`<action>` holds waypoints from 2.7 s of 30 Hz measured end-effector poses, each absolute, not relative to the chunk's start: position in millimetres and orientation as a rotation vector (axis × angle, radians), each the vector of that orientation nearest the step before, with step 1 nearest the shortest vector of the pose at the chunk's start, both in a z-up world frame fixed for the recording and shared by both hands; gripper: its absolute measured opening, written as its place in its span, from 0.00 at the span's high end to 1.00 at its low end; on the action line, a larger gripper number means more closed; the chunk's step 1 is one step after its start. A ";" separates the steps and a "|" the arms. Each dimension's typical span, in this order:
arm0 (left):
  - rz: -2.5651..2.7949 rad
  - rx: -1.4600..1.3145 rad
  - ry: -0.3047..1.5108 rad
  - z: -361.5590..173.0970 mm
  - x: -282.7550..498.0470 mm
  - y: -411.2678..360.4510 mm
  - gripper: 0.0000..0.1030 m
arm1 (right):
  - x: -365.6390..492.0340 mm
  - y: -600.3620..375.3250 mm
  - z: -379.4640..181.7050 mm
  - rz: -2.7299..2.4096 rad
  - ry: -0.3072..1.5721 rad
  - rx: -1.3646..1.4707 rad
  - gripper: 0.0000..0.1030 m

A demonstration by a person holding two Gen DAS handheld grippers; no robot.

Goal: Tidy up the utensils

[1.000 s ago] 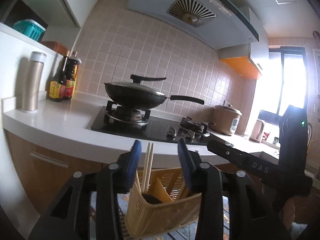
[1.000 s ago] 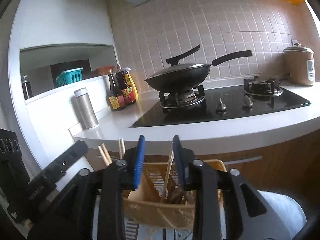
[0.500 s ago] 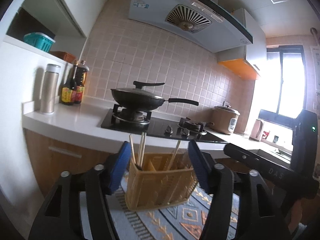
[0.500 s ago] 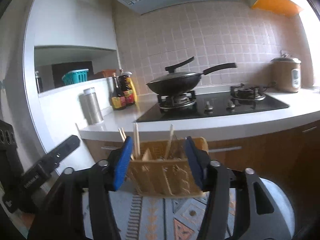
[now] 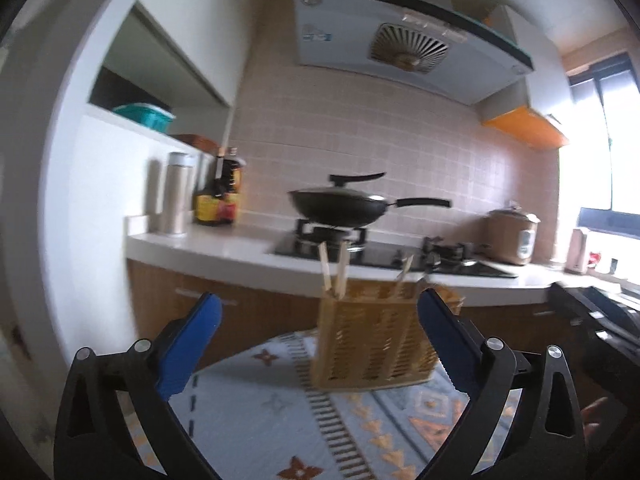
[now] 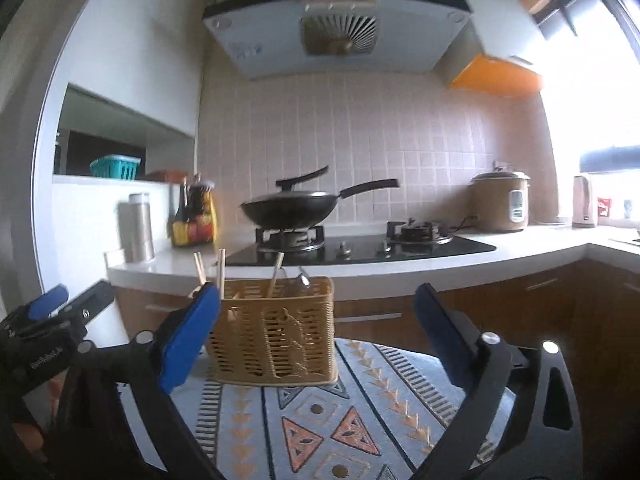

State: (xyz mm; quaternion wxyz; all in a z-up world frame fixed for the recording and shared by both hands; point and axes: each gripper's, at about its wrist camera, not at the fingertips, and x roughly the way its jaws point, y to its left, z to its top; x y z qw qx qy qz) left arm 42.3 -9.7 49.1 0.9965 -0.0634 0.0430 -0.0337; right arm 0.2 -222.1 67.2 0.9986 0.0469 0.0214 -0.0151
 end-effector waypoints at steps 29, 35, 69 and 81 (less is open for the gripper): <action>0.074 0.018 0.136 12.3 50.3 -23.5 0.08 | 3.5 -208.2 30.1 -0.068 0.107 0.009 0.08; 0.062 0.001 0.145 11.9 51.5 -21.6 0.08 | 5.5 -212.1 29.8 -0.074 0.115 0.027 0.08; -0.015 0.027 0.186 4.9 54.8 -34.7 0.07 | 12.3 -216.7 25.6 -0.118 0.158 0.044 0.08; -0.020 0.018 0.207 3.5 59.1 -34.9 0.07 | 19.8 -214.1 21.1 -0.121 0.192 0.032 0.08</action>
